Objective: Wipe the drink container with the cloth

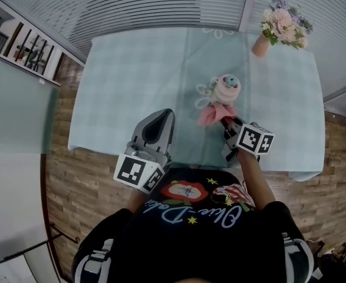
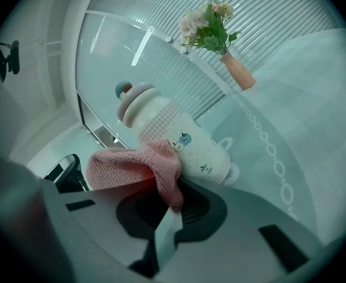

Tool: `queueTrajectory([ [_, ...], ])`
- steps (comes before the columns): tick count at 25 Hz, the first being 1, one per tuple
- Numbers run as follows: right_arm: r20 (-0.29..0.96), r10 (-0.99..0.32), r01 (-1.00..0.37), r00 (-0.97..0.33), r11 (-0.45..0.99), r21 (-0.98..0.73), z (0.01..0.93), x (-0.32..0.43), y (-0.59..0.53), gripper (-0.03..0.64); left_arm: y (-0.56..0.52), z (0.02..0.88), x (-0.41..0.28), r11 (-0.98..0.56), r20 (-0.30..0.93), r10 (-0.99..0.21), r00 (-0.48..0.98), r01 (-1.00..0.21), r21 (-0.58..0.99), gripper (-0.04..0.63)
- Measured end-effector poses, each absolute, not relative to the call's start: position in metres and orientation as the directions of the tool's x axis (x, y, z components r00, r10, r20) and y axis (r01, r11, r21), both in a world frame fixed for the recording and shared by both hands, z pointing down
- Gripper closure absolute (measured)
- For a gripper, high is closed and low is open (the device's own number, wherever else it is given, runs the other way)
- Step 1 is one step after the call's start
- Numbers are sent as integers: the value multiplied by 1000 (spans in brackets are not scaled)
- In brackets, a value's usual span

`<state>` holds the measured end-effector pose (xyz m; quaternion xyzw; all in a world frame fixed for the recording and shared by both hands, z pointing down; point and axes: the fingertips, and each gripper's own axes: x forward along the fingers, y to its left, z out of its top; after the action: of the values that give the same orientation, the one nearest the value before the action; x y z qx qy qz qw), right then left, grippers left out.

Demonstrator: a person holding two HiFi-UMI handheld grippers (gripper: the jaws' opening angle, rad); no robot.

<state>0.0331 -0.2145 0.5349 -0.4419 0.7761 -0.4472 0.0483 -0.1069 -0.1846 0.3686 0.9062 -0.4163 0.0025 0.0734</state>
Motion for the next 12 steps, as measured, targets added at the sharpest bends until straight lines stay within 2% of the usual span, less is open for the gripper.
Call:
queueTrajectory([
  [3, 360, -705, -678, -611, 231, -698, 538, 33, -213, 604, -186, 369, -108, -638, 63, -758, 650, -758, 138, 591],
  [12, 527, -627, -815, -574, 377, -439, 553, 40, -208, 604, -187, 371, -113, -622, 62, -770, 635, -769, 147, 591],
])
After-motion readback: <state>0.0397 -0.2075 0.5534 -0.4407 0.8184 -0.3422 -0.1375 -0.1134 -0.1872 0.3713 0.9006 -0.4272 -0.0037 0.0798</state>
